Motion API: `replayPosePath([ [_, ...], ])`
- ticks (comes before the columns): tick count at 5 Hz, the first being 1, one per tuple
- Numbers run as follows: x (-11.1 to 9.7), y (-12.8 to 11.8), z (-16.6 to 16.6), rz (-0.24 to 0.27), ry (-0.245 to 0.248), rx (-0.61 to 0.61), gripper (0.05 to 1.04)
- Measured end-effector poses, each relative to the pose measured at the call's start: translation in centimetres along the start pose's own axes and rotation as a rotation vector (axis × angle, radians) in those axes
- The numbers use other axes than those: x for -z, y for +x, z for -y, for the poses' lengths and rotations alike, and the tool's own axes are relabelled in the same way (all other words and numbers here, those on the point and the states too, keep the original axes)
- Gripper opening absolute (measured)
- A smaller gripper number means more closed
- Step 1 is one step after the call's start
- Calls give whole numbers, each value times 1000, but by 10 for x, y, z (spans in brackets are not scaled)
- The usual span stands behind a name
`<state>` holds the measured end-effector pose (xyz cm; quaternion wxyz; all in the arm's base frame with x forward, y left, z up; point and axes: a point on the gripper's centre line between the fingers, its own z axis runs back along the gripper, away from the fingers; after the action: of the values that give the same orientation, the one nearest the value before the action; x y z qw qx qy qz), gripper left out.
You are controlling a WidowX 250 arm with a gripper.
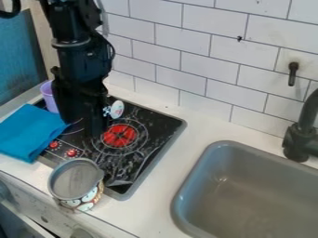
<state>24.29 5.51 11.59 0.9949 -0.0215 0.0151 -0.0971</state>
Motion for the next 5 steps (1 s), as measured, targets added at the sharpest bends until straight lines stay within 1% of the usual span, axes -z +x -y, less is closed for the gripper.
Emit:
replayPosePath([
  [1, 7, -2, 1, -25, -12, 1, 1001],
  [2, 6, 18, -8, 13, -26, -22, 1001],
  [3, 0, 29, -24, 63, -37, -66, 1001],
  [4, -7, 46, -35, 131, 3, -83, 1001],
  [5, -11, 62, -47, 173, 49, -94, 1001],
])
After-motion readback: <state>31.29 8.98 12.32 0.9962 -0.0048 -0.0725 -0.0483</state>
